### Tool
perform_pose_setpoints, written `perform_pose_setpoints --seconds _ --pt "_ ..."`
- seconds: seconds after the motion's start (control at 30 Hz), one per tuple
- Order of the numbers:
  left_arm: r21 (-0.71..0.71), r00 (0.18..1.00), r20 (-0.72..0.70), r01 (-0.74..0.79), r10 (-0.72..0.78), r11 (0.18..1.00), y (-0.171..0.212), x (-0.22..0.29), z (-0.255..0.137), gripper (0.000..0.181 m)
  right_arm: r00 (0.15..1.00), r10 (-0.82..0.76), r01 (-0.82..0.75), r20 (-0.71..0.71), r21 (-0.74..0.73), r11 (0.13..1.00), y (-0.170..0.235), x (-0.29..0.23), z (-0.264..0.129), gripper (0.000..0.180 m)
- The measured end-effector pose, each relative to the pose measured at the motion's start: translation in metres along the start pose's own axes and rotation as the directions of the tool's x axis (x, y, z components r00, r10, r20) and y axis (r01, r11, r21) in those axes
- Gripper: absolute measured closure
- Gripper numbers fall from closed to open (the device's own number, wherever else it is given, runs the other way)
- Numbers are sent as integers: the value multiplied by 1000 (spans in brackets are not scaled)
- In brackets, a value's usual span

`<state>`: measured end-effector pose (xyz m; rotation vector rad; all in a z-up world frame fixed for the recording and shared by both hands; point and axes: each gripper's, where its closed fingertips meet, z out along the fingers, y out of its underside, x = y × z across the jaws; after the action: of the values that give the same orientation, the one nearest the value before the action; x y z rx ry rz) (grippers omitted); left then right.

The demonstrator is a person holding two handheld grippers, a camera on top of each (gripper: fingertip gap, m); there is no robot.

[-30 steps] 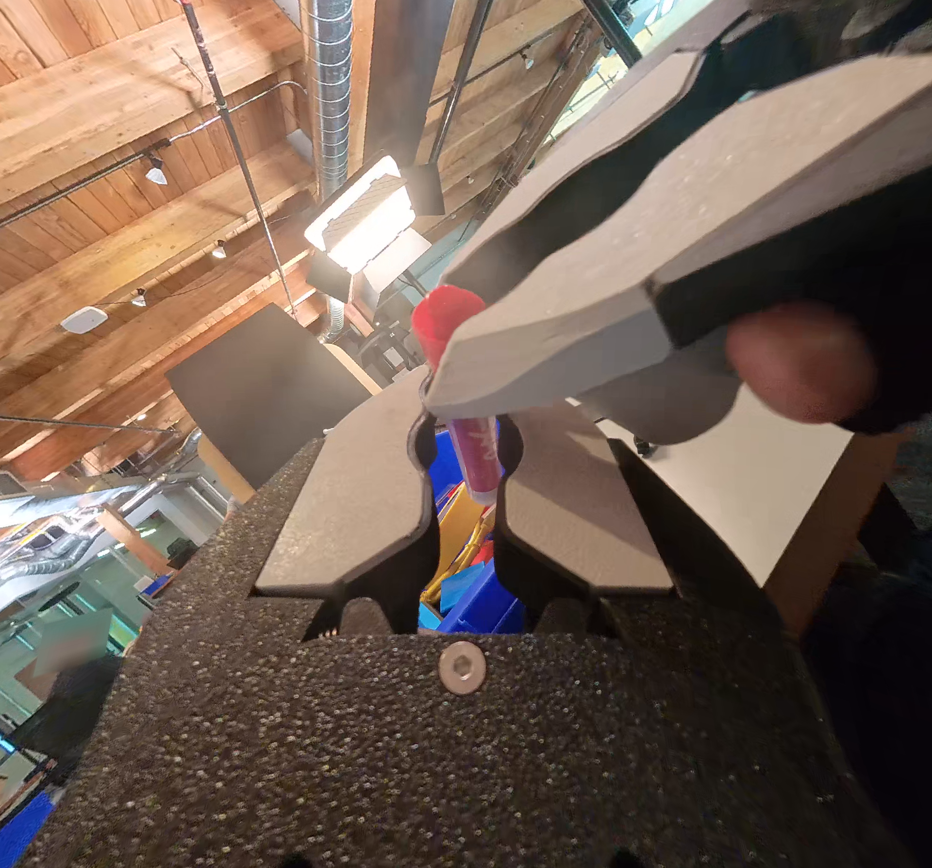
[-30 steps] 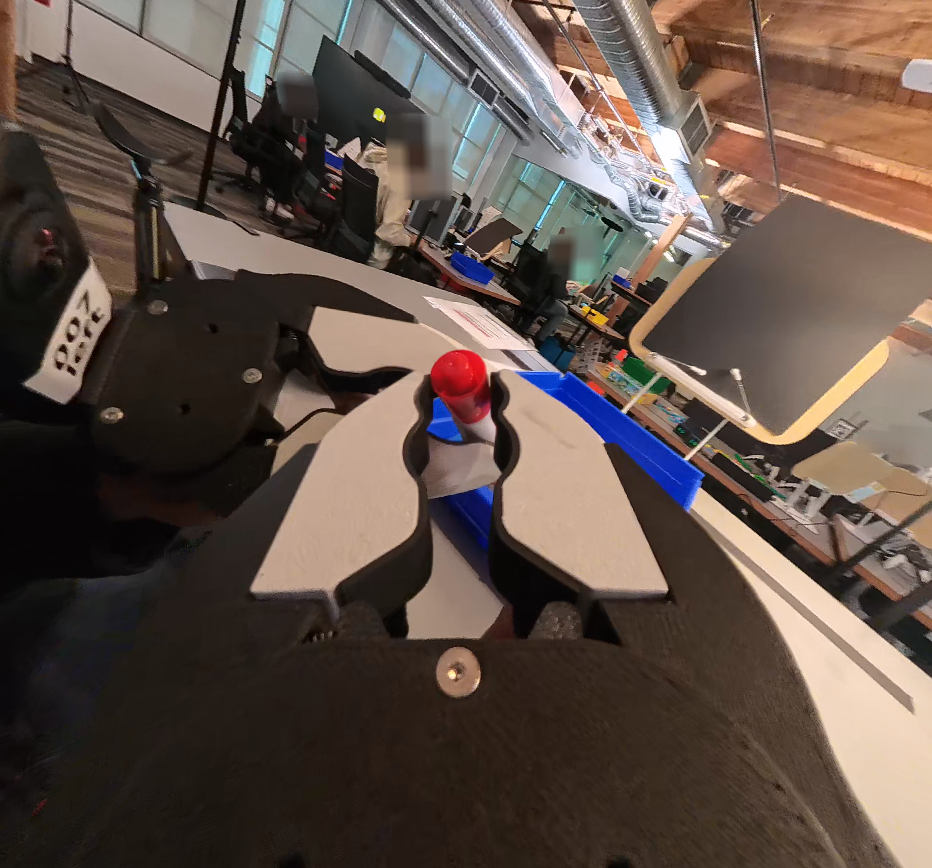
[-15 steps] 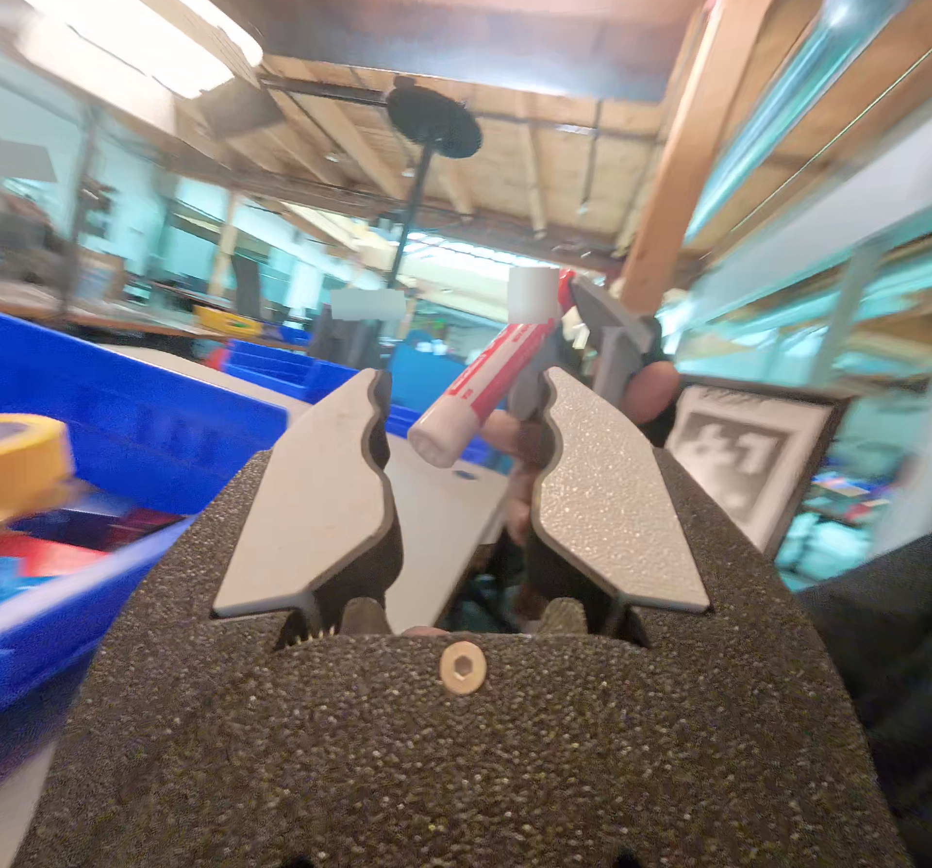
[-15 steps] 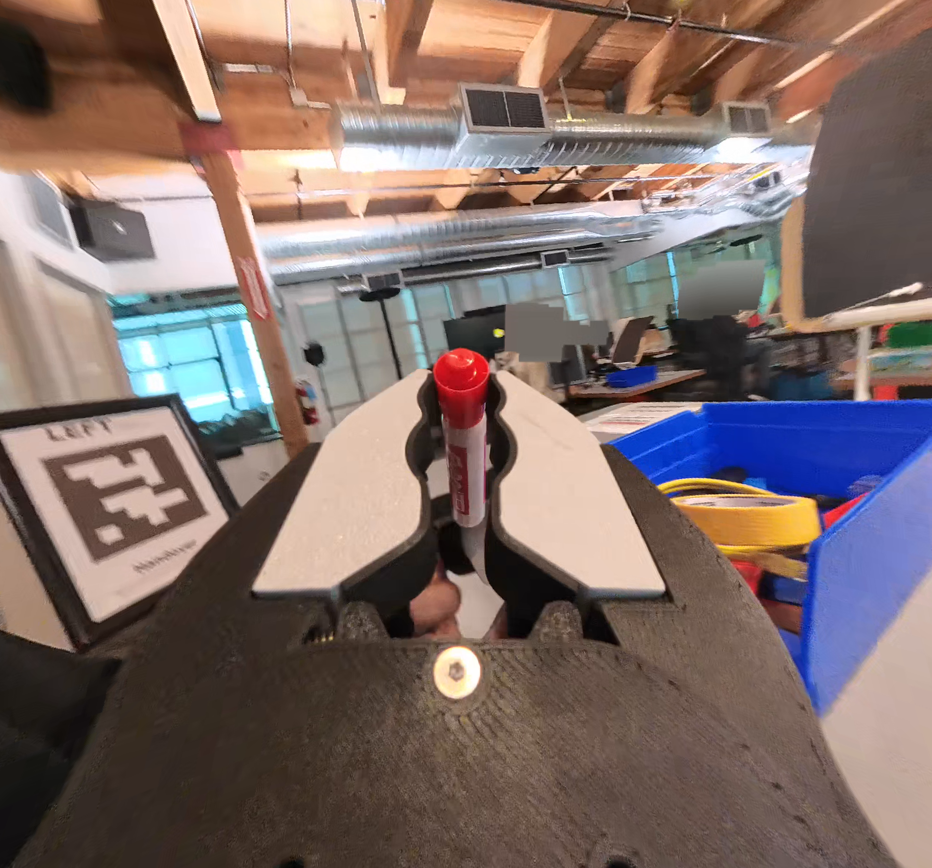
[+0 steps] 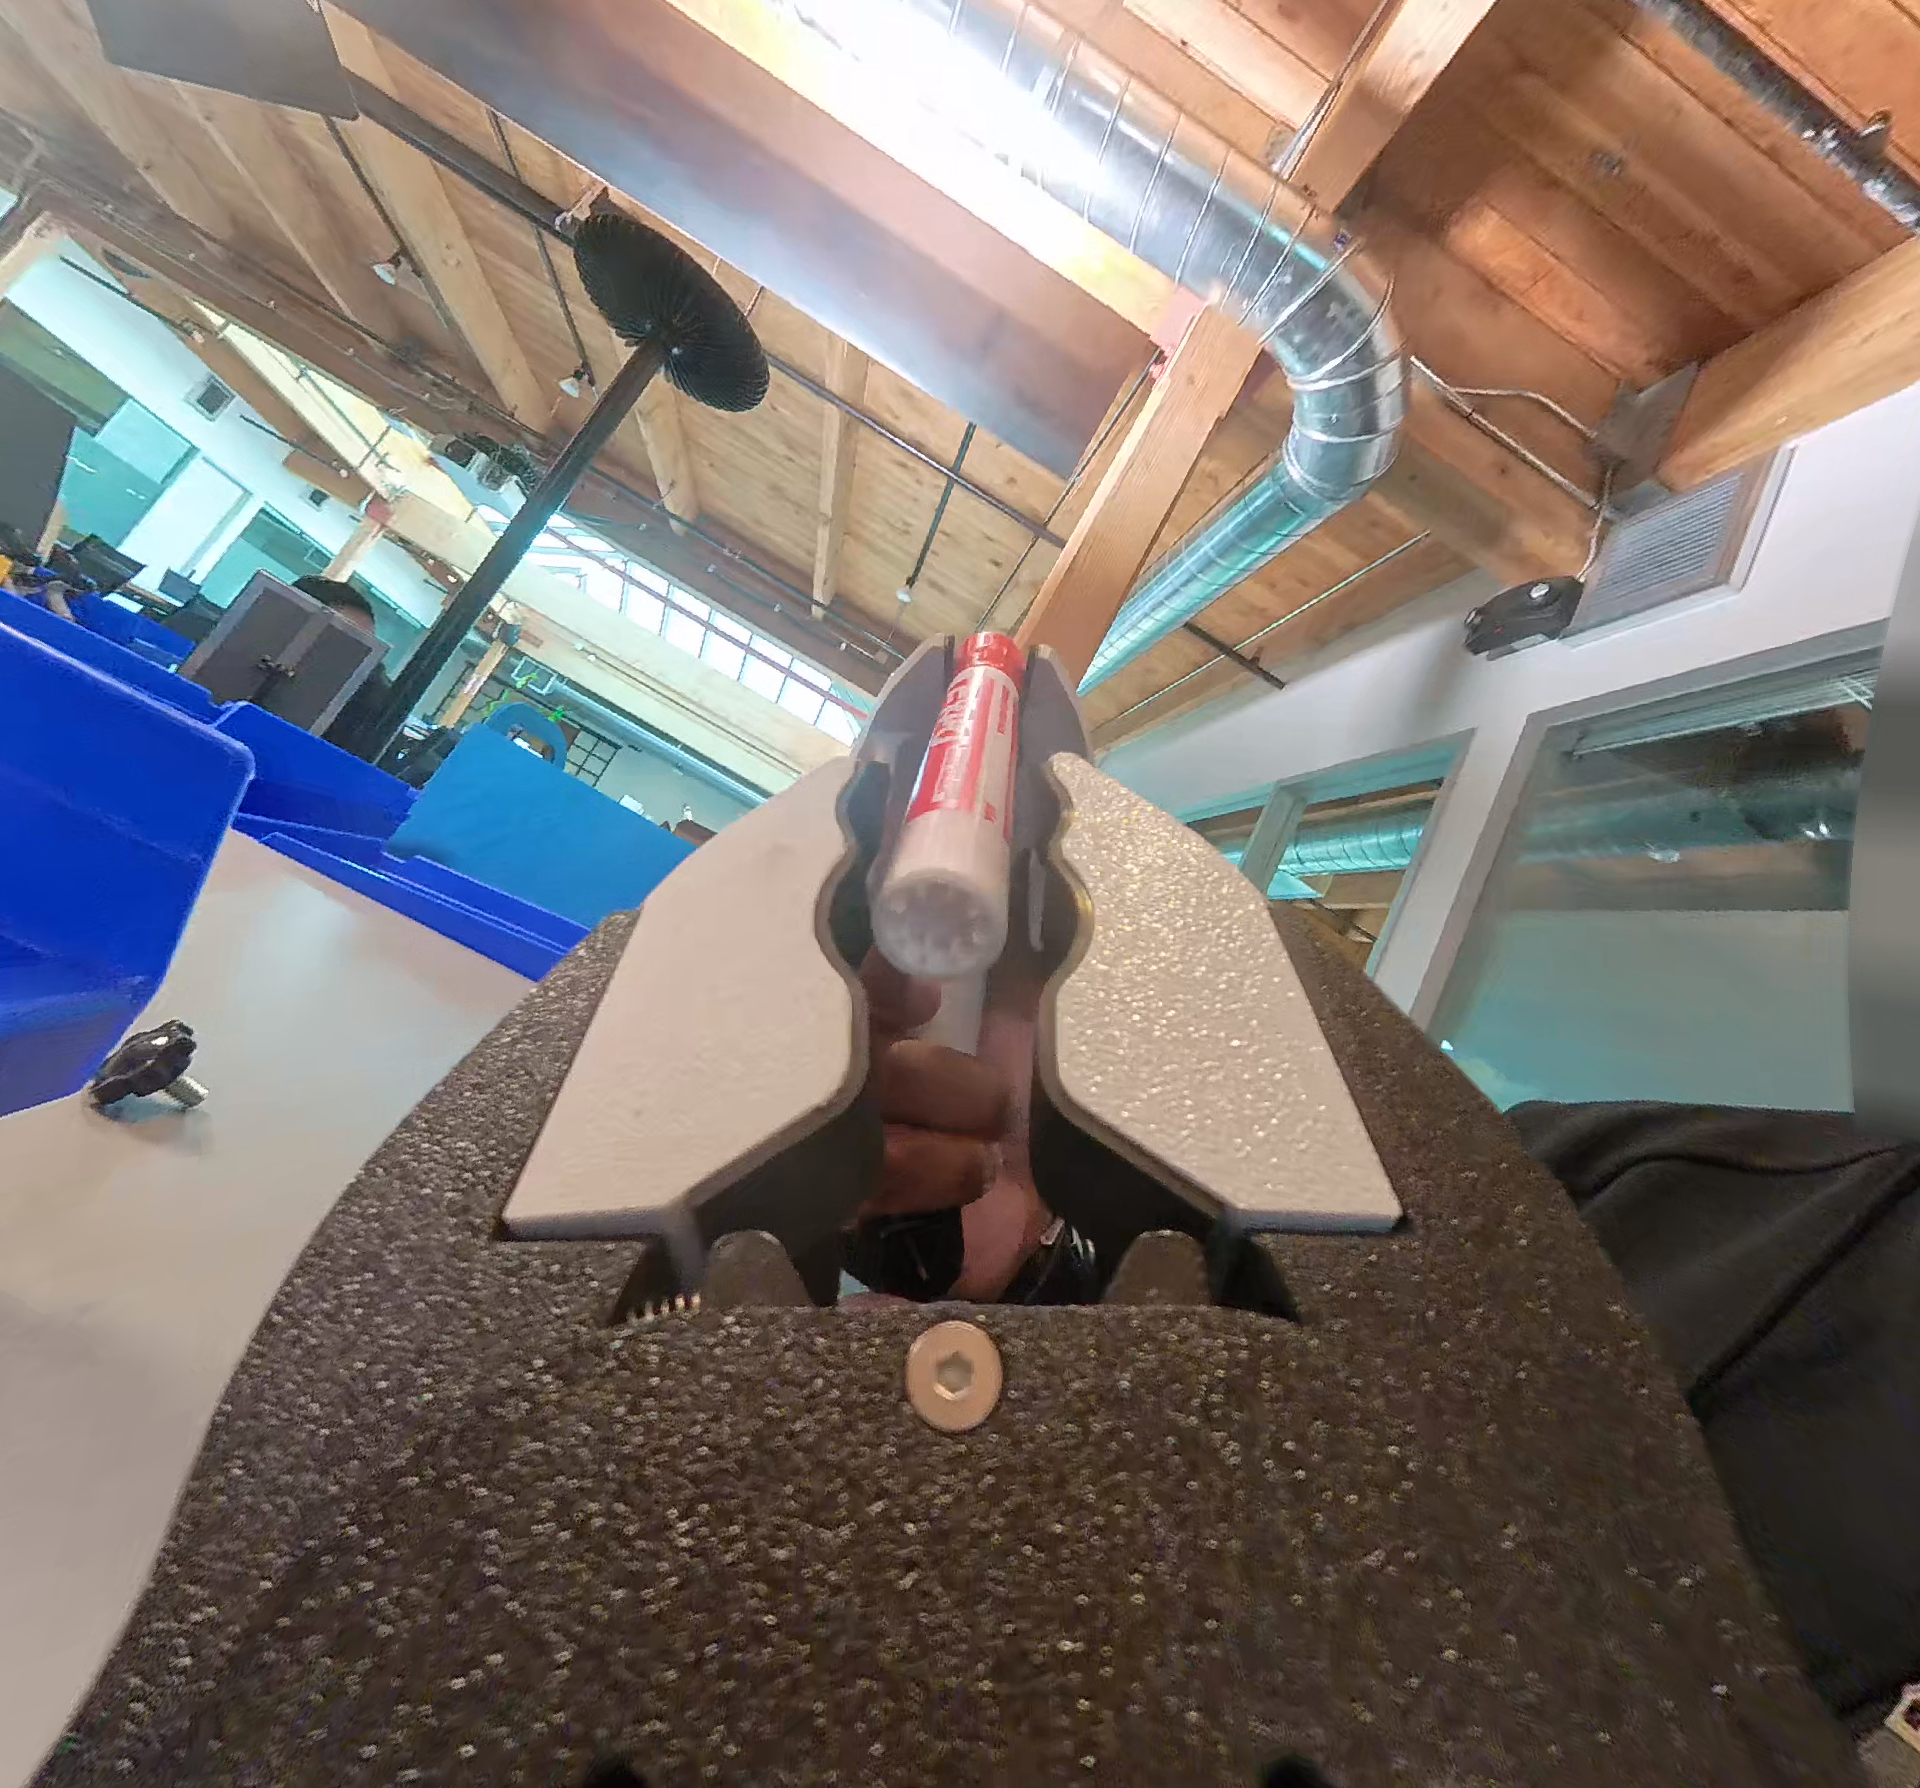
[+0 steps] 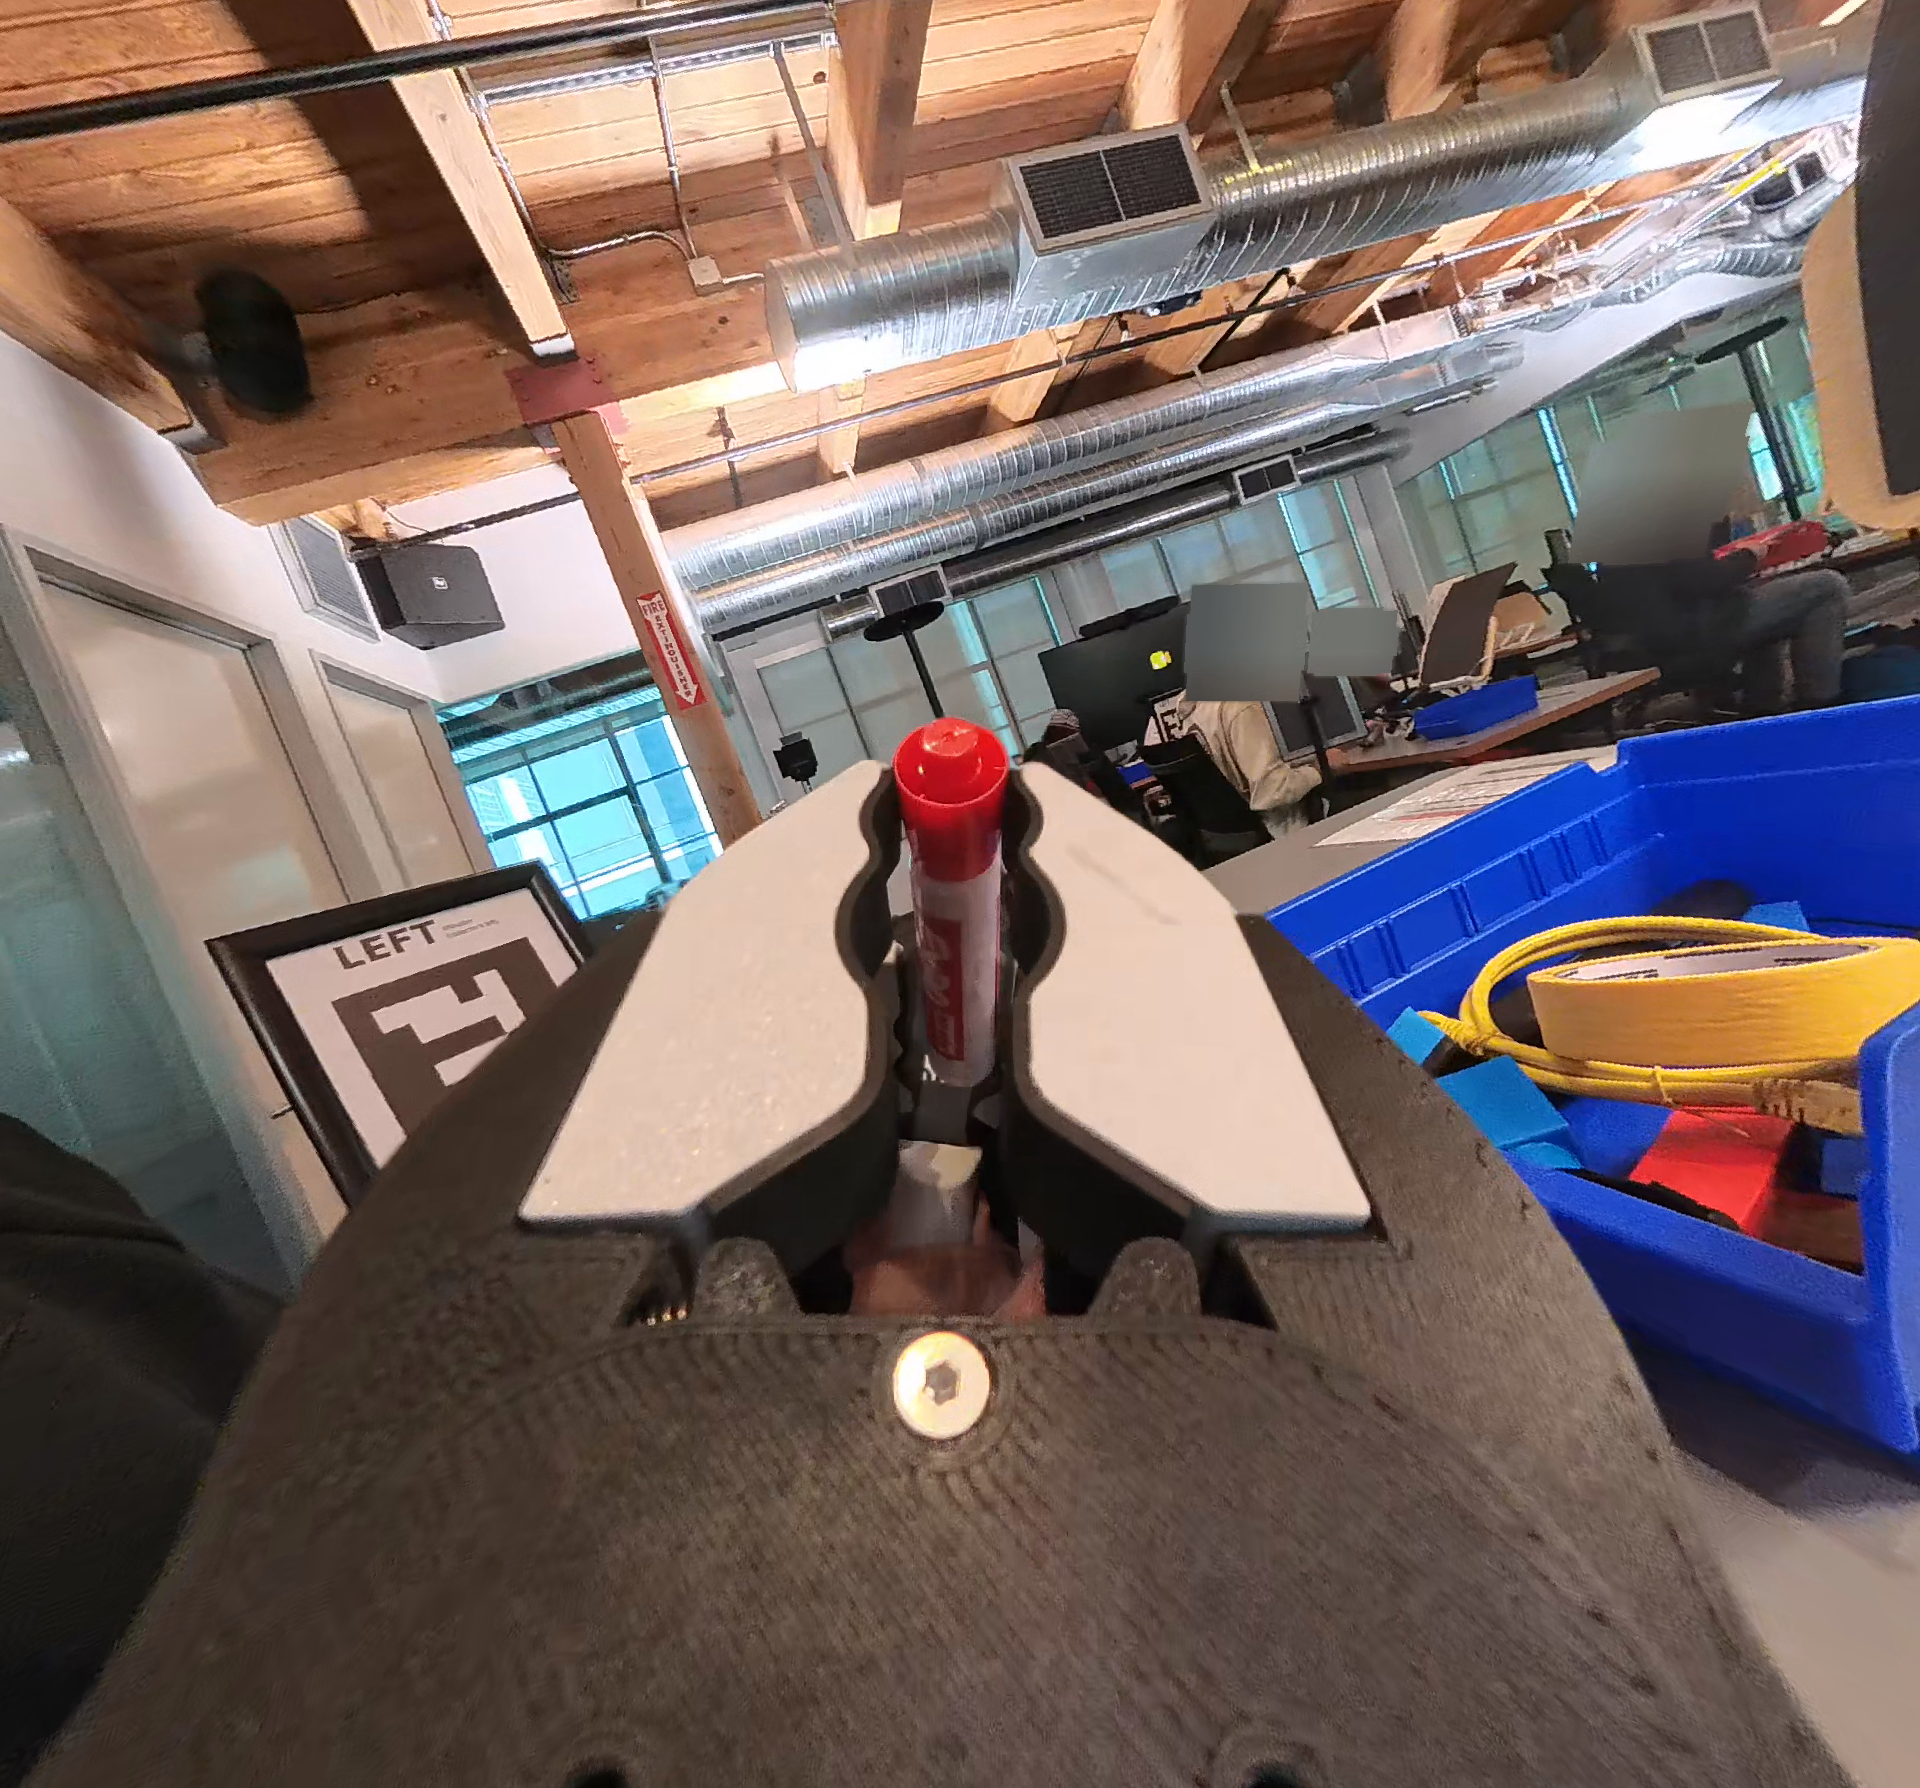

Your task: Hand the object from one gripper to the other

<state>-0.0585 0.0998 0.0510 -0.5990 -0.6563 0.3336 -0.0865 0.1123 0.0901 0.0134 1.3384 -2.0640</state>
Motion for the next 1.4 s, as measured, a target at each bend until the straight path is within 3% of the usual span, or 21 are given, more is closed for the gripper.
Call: perform_pose_setpoints --seconds 0.4,0.53,0.63,0.73,0.8,0.83,0.93,1.0,1.07,1.13,1.23,1.33,1.4 --pt "-83 1000 -8 -5 4 997 12 3 5 152 997 67 -67 25 -1 998 9 3 2 162" --pt "-63 1000 -4 -11 11 998 9 2 3 160 997 67 -66 34 -19 998 13 3 3 162" --pt "-56 996 31 -78 80 995 3 -1 -1 160 1000 0 -1 -17 -54 999 17 9 2 160" --pt "-105 957 144 -239 252 965 -4 -9 -5 160 968 -219 206 -125 -109 973 17 22 -2 150" --pt "-173 897 222 -349 382 921 -11 -14 -9 159 882 -436 404 -180 -187 895 17 28 -6 143" --pt "-217 849 266 -409 457 886 -16 -17 -11 159 796 -569 524 -205 -236 818 16 31 -8 140" --pt "-427 626 346 -558 699 711 -26 -27 -20 160 407 -893 801 -194 -394 450 14 33 -12 136" --pt "-555 499 322 -589 805 587 -27 -28 -23 159 168 -979 864 -119 -461 204 21 30 -11 137" --pt "-623 441 280 -592 852 511 -24 -26 -23 160 12 -999 864 -37 -503 29 34 31 -8 135" --pt "-661 432 244 -581 868 475 -17 -23 -21 160 -76 -997 850 16 -522 -73 46 33 -5 135" --pt "-695 460 176 -568 870 441 -1 -20 -17 160 -136 -990 827 46 -544 -139 56 37 -2 136" --pt "-707 518 121 -555 847 439 13 -17 -14 159 -161 -987 800 16 -584 -140 53 44 -3 156" --pt "-685 550 130 -552 825 476 13 -15 -12 159 -85 -996 805 -1 -589 -68 55 47 -4 158"
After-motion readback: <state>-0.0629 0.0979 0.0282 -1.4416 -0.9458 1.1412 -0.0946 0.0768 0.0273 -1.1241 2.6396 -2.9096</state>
